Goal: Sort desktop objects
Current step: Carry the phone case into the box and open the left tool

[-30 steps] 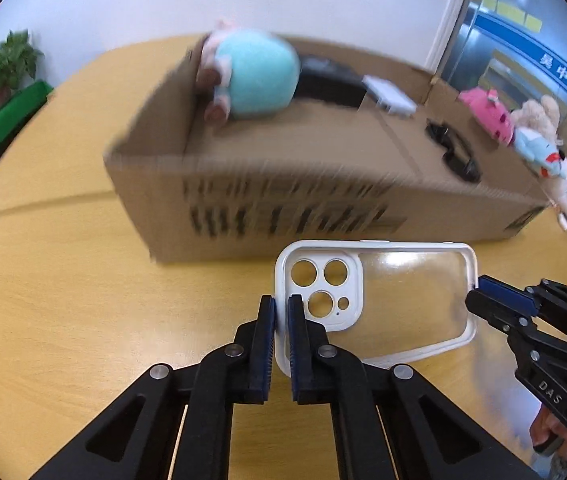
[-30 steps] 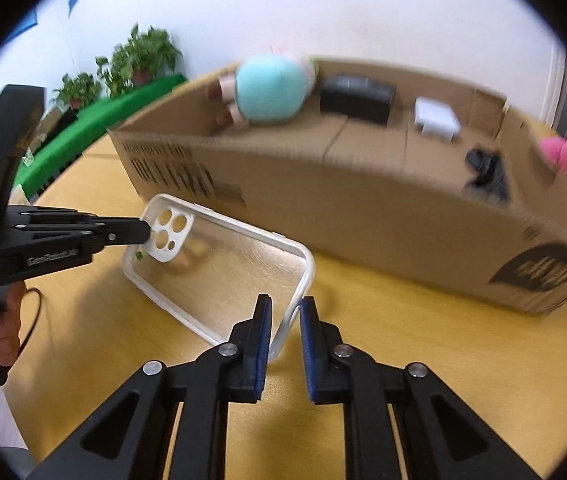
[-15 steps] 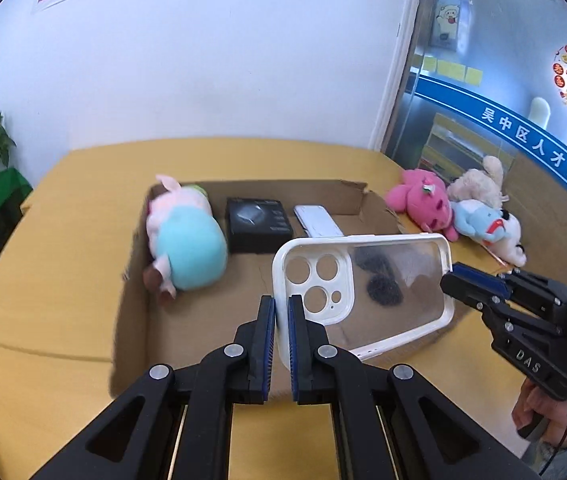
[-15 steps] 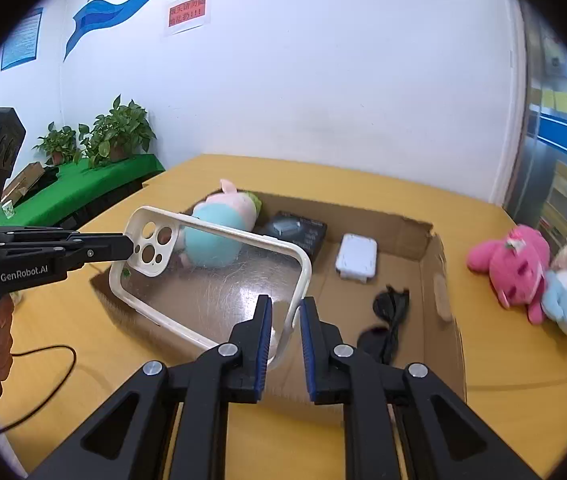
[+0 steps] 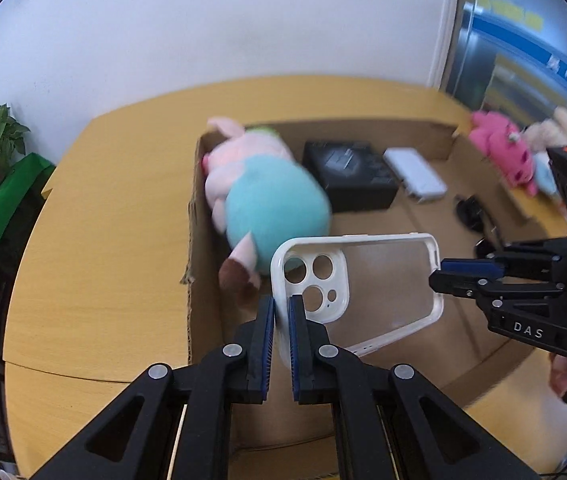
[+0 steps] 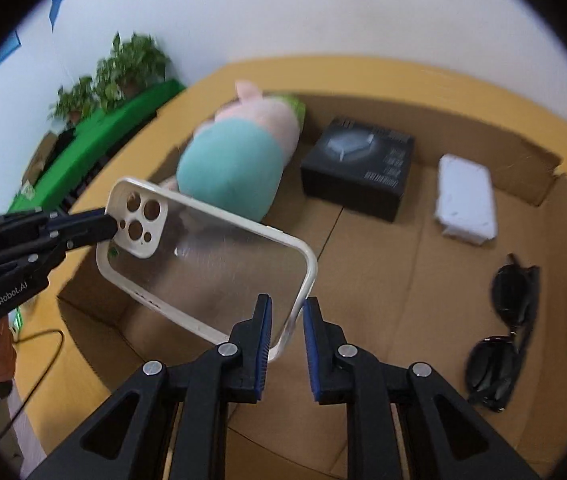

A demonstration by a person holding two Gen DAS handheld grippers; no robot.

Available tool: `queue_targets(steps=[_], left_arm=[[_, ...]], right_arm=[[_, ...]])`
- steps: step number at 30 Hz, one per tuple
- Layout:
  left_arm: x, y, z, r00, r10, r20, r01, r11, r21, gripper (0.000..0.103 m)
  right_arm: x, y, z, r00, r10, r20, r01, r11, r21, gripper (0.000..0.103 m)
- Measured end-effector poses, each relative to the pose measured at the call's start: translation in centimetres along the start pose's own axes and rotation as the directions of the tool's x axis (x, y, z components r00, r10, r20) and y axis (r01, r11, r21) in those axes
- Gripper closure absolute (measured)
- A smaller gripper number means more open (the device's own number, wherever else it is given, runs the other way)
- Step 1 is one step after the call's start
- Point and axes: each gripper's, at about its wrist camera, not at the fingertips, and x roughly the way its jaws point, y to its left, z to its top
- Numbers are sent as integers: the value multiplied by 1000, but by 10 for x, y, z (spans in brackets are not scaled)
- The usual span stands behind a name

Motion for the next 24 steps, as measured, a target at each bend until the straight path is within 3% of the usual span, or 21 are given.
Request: queue_targets(steps=[4, 5, 6, 7, 9, 10, 11, 15, 21, 23, 24], left_arm=[[22, -4, -2, 994, 51, -94, -45, 997, 63, 99], [30, -5, -1, 990, 9, -139, -1, 998, 58, 99], [38, -7, -1, 981, -56, -185, 66, 997, 46, 99], [48, -15, -3, 970, -69, -235, 87, 994, 64, 98], [62, -28, -7, 962, -15, -272, 48, 992, 117, 99], [65, -27, -7, 960, -22, -280, 52, 994, 99, 99], [66, -20, -5, 959, -45, -279, 61, 997, 50, 99], [62, 6, -7, 963, -16, -268, 14, 1000, -12, 100], [48, 11, -13, 968, 40, -247, -39, 999, 10, 100], [35, 7, -14, 977, 53, -208, -52, 999, 12, 99], [32, 8, -12, 982, 56, -180, -56, 998, 7, 93]], right_arm=[[37, 4, 2, 988, 0, -157, -3, 1000, -20, 86], [43, 4, 2, 982, 11, -188, -13, 1000, -10, 86], [46, 3, 3, 977, 65, -203, -64, 998, 12, 94], [51, 6, 4, 965, 127, -230, -121, 992, 40, 94], [55, 22, 9, 962, 112, -248, -116, 993, -3, 94], [58, 29, 10, 959, 108, -262, -116, 993, -14, 94], [60, 31, 10, 958, 106, -266, -112, 994, -7, 94], [49, 15, 0, 967, 117, -227, -110, 993, 40, 94], [16, -16, -15, 984, 101, -144, -89, 992, 90, 93], [1, -23, -22, 990, 96, -107, -85, 991, 99, 87], [-7, -29, -25, 993, 80, -84, -71, 992, 104, 76]])
